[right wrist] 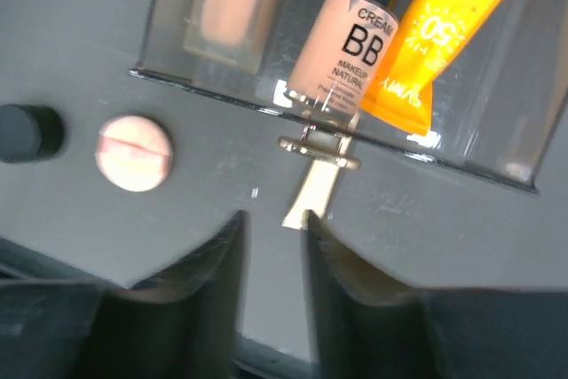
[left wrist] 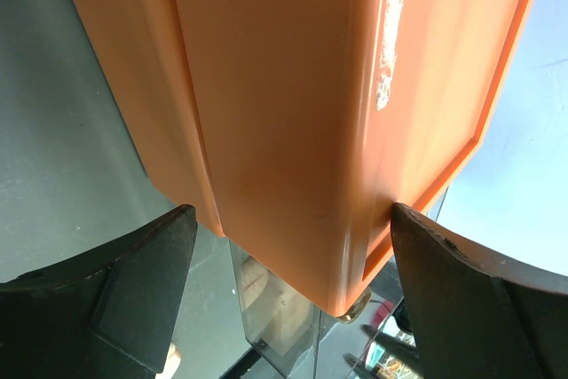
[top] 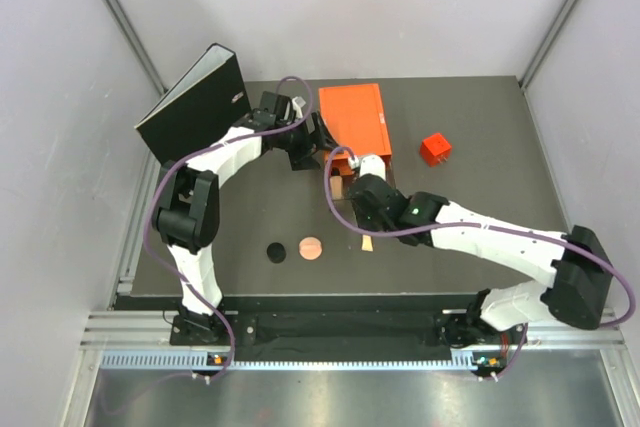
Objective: Organize the makeup
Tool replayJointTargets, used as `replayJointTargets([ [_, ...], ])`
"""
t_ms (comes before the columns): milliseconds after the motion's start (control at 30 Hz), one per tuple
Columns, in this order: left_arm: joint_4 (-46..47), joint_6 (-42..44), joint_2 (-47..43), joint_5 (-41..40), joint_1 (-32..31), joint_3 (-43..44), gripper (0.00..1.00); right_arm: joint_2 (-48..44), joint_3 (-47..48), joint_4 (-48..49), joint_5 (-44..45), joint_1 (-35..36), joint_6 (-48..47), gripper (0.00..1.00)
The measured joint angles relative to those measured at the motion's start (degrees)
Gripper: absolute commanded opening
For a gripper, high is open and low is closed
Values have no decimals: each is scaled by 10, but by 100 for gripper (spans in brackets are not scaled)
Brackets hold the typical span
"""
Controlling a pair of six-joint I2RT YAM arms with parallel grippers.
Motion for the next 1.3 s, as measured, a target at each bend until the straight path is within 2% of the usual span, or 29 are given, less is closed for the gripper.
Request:
replayJointTargets([
  [67,0,0,0,0,0,0,93,-26,-1,-6,0,0,3,60],
  [267,-12,9,0,-8,-1,8,93,-130,-52,26,-30,0,13,81],
  [500,-26,17,0,-17,-2,16,93,-219,-185,85,-63,0,25,80],
  [700,-28,21,0,-19,-2,17,93,-256,-258,96,-18,3,44,77],
  [867,-26,24,-2,-21,-2,16,93,-272,-301,159,30,8,55,75],
  [1000,-19,23,-7,-24,-2,8,93,-240,-328,229,53,13,60,74],
  [1300,-6,23,-7,-18,-2,1,93,-67,-335,337,83,56,66,69],
])
